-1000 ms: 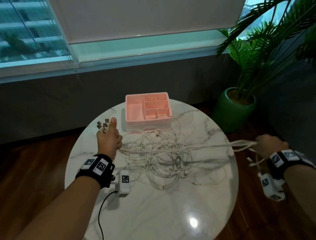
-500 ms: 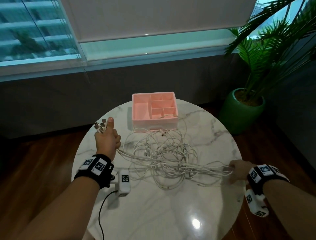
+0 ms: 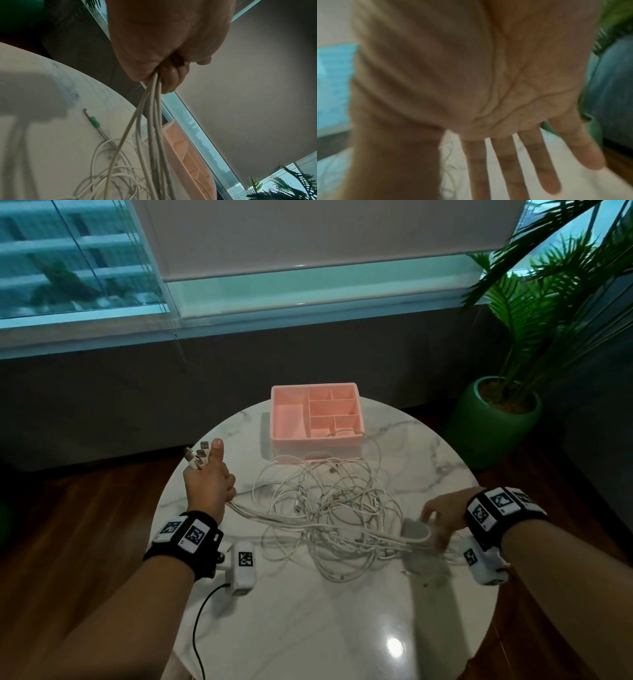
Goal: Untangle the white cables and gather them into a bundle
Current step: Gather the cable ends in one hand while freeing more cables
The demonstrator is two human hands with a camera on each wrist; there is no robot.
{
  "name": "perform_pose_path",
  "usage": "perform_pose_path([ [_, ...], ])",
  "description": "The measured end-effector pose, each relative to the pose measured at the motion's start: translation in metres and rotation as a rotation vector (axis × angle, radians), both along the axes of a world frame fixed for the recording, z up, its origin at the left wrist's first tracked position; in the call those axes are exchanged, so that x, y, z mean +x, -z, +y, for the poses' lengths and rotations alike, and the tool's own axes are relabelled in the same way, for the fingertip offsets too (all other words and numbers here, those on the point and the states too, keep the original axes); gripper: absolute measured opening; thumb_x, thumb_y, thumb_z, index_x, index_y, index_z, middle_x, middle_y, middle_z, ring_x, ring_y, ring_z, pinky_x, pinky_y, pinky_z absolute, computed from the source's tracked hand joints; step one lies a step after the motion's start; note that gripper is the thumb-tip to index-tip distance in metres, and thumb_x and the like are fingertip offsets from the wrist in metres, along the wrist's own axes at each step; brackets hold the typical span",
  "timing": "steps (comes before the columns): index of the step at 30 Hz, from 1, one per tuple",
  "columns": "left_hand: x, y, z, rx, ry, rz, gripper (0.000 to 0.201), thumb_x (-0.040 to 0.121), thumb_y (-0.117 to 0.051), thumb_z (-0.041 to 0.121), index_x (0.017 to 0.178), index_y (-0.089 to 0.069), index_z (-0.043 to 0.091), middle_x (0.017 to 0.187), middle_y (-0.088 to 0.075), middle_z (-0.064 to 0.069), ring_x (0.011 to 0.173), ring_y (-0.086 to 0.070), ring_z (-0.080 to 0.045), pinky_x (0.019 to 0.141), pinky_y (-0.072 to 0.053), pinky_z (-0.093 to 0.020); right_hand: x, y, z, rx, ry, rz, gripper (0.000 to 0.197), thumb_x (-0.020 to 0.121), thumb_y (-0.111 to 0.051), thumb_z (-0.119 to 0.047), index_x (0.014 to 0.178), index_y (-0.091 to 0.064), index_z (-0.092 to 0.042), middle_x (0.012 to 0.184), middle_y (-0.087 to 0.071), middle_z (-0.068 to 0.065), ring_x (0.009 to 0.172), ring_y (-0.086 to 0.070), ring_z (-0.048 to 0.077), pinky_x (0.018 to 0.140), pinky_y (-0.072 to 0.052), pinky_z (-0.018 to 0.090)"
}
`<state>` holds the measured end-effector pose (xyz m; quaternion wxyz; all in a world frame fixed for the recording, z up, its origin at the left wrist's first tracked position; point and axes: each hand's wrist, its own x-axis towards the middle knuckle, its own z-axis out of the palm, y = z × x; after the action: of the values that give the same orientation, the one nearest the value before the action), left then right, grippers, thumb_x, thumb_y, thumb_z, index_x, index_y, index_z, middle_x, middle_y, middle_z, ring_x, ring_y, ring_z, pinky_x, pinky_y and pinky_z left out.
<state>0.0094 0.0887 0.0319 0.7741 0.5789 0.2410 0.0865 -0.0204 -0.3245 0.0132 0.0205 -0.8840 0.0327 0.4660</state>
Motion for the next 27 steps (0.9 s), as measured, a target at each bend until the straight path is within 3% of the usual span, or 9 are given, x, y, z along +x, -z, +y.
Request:
perform_pose_path([
  [2, 0.001, 0.001, 0.0, -0.003, -0.003, 0.008, 0.039, 0.099, -0.063, 0.04, 0.074, -0.038, 0.025, 0.049, -0.032, 0.009, 0.034, -0.024, -0.004, 0.039, -0.019, -0.014, 0.001, -0.004, -0.01, -0.177, -0.103, -0.007, 0.058, 0.073, -0.085, -0.034, 0.127, -0.063, -0.027, 0.127, -0.061, -0.006, 0.099, -0.058, 0.012, 0.078, -0.047, 0.025],
  [4, 0.004, 0.003, -0.001, 0.003, 0.007, 0.008, 0.04, 0.099, -0.063, 0.041, 0.073, -0.038, 0.024, 0.051, -0.032, 0.008, 0.035, -0.024, -0.005, 0.039, -0.019, -0.015, 0.0, -0.007, -0.021, -0.218, -0.065, -0.102, 0.037, 0.083, -0.076, -0.023, 0.12, -0.071, -0.02, 0.102, -0.07, -0.002, 0.074, -0.059, 0.007, 0.066, -0.047, 0.02],
  [5, 0.006, 0.003, -0.002, 0.004, 0.013, 0.006, 0.039, 0.098, -0.063, 0.041, 0.073, -0.039, 0.025, 0.05, -0.033, 0.008, 0.035, -0.025, -0.005, 0.039, -0.019, -0.015, 0.001, -0.009, -0.025, -0.21, -0.029, -0.166, 0.031, 0.086, -0.071, -0.019, 0.117, -0.073, -0.017, 0.097, -0.071, -0.002, 0.068, -0.059, 0.006, 0.065, -0.047, 0.02],
  [9, 0.011, 0.004, -0.009, 0.0, 0.044, 0.013, 0.036, 0.097, -0.064, 0.042, 0.078, -0.04, 0.024, 0.047, -0.037, 0.01, 0.034, -0.028, -0.005, 0.038, -0.022, -0.015, 0.016, -0.012, -0.025, -0.046, 0.073, -0.361, 0.021, 0.094, -0.058, -0.007, 0.11, -0.071, -0.014, 0.115, -0.07, 0.009, 0.084, -0.059, 0.018, 0.077, -0.05, 0.028],
  [14, 0.014, 0.004, -0.013, 0.023, 0.081, 0.003, 0.036, 0.098, -0.064, 0.042, 0.077, -0.04, 0.025, 0.049, -0.034, 0.009, 0.035, -0.027, -0.006, 0.038, -0.021, -0.016, 0.028, 0.019, 0.001, 0.154, 0.169, -0.443, 0.012, 0.097, -0.058, -0.018, 0.104, -0.068, -0.017, 0.113, -0.069, 0.01, 0.092, -0.066, 0.024, 0.086, -0.054, 0.036],
  [18, 0.013, 0.005, -0.005, 0.029, 0.107, -0.038, 0.038, 0.099, -0.063, 0.04, 0.072, -0.04, 0.026, 0.05, -0.032, 0.009, 0.036, -0.025, -0.006, 0.04, -0.019, -0.015, 0.032, 0.056, 0.03, 0.169, 0.262, -0.481, 0.027, 0.102, -0.05, -0.022, 0.124, -0.063, -0.011, 0.128, -0.062, 0.014, 0.111, -0.06, 0.031, 0.091, -0.048, 0.034],
  [21, 0.011, 0.003, -0.001, 0.034, 0.099, -0.037, 0.038, 0.099, -0.063, 0.038, 0.072, -0.039, 0.025, 0.049, -0.032, 0.008, 0.035, -0.025, -0.006, 0.04, -0.018, -0.016, 0.035, 0.074, 0.038, 0.118, 0.374, -0.485, 0.03, 0.102, -0.05, -0.02, 0.12, -0.063, 0.0, 0.125, -0.064, 0.02, 0.112, -0.061, 0.035, 0.086, -0.047, 0.033],
  [24, 0.01, 0.001, 0.003, 0.051, 0.086, -0.029, 0.038, 0.099, -0.063, 0.038, 0.073, -0.039, 0.025, 0.049, -0.032, 0.008, 0.035, -0.026, -0.006, 0.04, -0.019, -0.016, 0.039, 0.086, 0.044, 0.104, 0.447, -0.47, 0.023, 0.1, -0.054, -0.019, 0.101, -0.062, 0.003, 0.116, -0.066, 0.023, 0.095, -0.063, 0.035, 0.072, -0.045, 0.031],
  [27, 0.009, 0.0, 0.003, 0.057, 0.072, -0.006, 0.039, 0.097, -0.065, 0.04, 0.076, -0.037, 0.024, 0.052, -0.031, 0.006, 0.034, -0.027, -0.006, 0.038, -0.021, -0.015, 0.038, 0.093, 0.049, 0.075, 0.496, -0.475, 0.028, 0.099, -0.055, -0.019, 0.107, -0.062, 0.007, 0.115, -0.066, 0.024, 0.1, -0.064, 0.038, 0.076, -0.049, 0.033],
])
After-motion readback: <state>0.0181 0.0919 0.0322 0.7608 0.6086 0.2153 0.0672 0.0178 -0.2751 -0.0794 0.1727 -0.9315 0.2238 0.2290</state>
